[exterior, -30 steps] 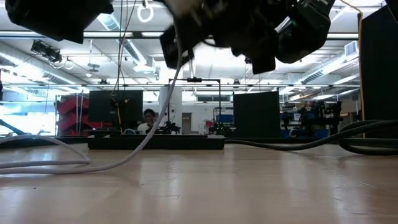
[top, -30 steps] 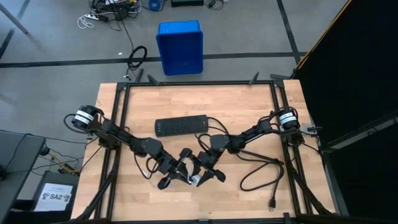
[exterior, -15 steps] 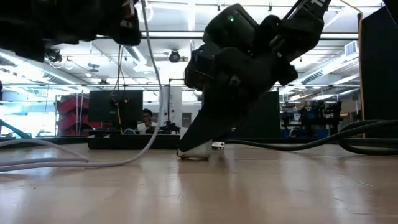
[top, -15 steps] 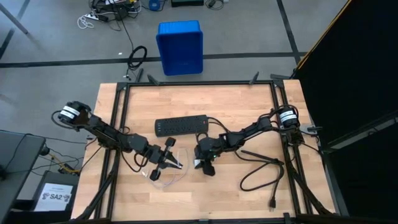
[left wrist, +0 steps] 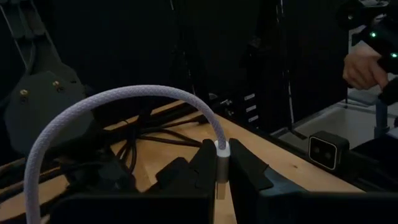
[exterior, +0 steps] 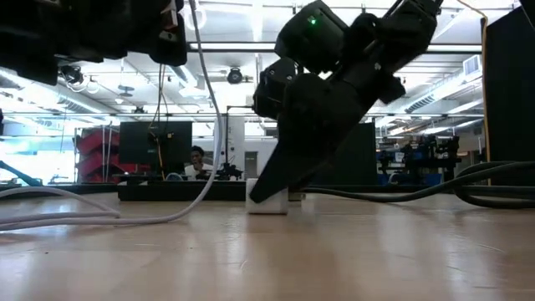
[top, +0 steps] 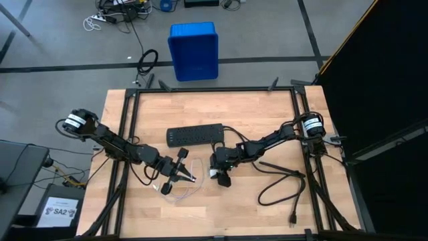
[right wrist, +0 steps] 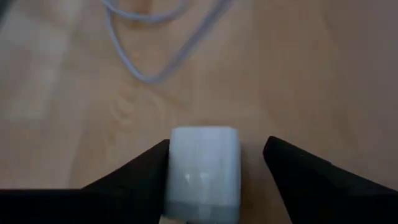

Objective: Insert USB
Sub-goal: Insert the charger cable into the charger adapter

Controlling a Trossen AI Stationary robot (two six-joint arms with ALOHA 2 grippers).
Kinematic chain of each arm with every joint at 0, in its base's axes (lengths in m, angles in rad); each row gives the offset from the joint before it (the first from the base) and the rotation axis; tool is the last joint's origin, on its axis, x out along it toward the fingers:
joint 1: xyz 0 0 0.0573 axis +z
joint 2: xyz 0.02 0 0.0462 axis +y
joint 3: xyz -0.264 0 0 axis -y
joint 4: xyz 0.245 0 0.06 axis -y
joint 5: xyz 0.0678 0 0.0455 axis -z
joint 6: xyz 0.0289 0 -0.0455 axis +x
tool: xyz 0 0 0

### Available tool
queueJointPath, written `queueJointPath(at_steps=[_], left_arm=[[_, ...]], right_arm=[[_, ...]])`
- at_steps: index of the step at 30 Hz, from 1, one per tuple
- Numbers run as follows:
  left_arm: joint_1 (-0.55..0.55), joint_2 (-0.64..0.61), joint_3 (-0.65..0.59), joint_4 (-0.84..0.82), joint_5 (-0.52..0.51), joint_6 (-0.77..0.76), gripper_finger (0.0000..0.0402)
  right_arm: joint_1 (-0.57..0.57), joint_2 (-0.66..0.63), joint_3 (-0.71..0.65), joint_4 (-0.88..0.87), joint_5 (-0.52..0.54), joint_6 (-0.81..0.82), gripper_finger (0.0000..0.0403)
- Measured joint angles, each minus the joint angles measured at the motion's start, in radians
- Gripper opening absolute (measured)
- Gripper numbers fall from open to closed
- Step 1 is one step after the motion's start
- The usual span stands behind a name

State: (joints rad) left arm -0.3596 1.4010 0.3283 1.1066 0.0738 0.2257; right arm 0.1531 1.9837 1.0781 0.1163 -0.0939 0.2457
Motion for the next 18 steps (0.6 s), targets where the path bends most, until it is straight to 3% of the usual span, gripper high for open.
queueJointPath(at_steps=[11,18], left_arm=[[-0.003,0.0,0.0,0.002,-0.003,0.002,0.0003],[-0.009,0.0,0.0,0.012,-0.029,0.003,0.0003]], right_arm=[[0.141,-0.039,0.185,-0.3,0.287,-0.104,0.0192],[0.242,-0.039,0.192,-0.37,0.467,-0.045,0.0171]])
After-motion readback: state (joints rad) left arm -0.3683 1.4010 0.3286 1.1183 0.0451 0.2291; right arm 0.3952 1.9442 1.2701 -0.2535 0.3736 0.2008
